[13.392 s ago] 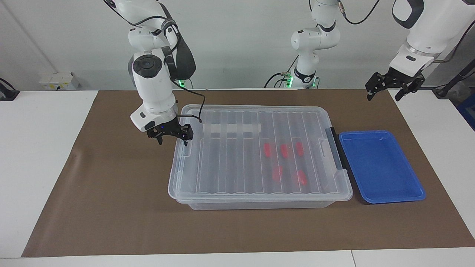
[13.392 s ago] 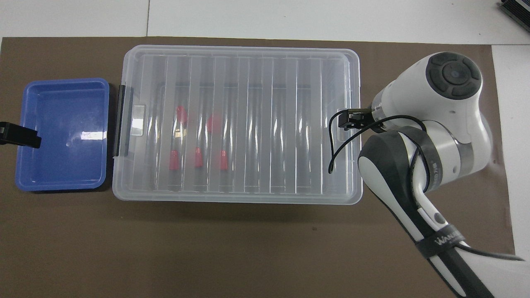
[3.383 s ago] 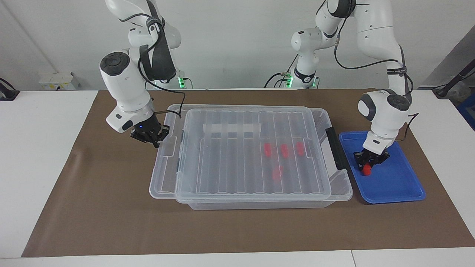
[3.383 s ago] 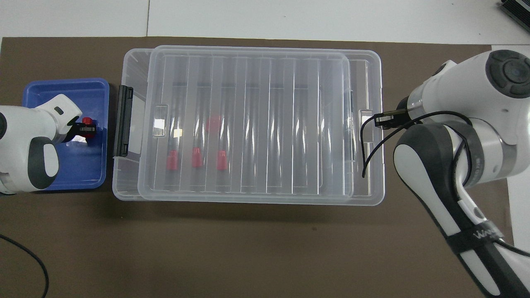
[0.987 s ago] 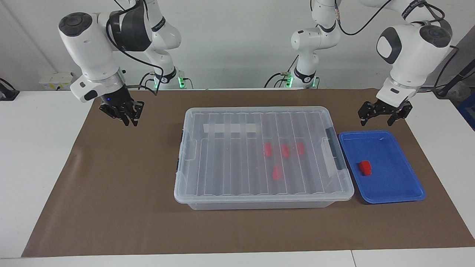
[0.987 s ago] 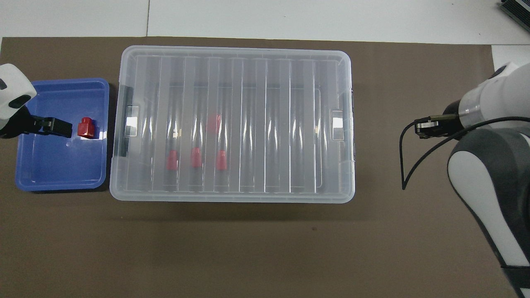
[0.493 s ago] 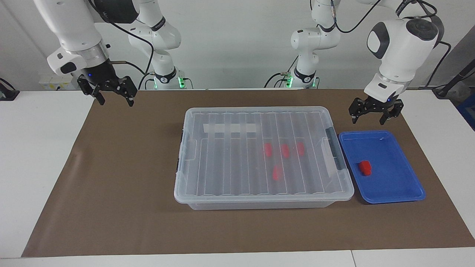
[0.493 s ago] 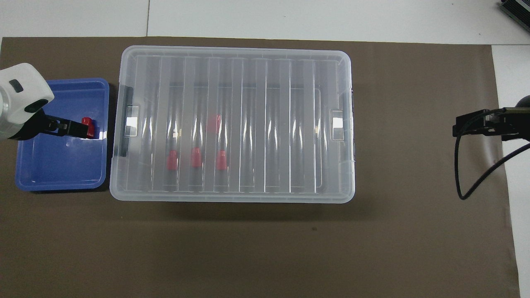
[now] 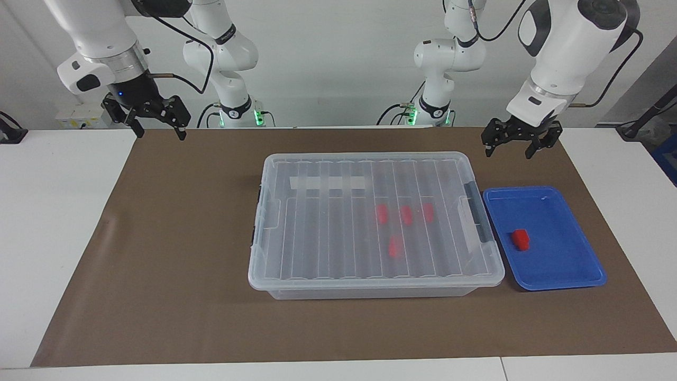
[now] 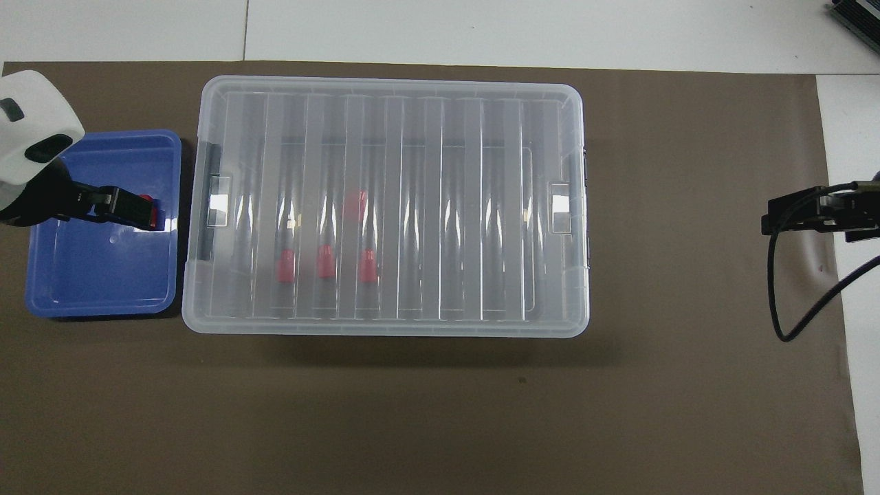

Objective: Place red block in blue tray from box

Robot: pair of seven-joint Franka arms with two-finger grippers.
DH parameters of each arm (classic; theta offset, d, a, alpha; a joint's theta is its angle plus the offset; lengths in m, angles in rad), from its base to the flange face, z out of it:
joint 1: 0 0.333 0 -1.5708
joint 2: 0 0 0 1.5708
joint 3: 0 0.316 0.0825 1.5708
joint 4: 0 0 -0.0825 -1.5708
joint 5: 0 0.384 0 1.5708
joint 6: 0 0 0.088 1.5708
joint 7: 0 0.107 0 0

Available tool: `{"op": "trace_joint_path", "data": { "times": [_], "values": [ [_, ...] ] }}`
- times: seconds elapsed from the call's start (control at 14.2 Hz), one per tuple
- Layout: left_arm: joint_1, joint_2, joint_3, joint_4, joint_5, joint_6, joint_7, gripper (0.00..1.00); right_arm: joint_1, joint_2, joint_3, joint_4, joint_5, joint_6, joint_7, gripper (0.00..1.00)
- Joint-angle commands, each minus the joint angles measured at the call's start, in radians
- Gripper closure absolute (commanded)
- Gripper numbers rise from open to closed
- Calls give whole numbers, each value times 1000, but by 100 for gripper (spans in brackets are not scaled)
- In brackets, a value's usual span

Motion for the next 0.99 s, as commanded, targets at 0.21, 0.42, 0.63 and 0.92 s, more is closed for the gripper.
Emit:
{"op": "trace_joint_path", "data": {
  "times": [0.21, 0.42, 0.63, 0.92],
  "values": [
    [24, -3, 21, 12, -17, -27, -7, 0, -14, 2, 11, -2, 8, -14, 16, 0],
    [12, -5, 21, 9, -17, -23, -5, 0, -14, 2, 11, -2, 10, -15, 16, 0],
    [6, -11, 15, 5, -16, -26, -8, 0, -11, 2, 11, -2, 10, -15, 16, 0],
    [45, -22, 21, -23, -16, -20, -7, 0, -11, 0, 8, -12, 10, -15, 16, 0]
  ]
}}
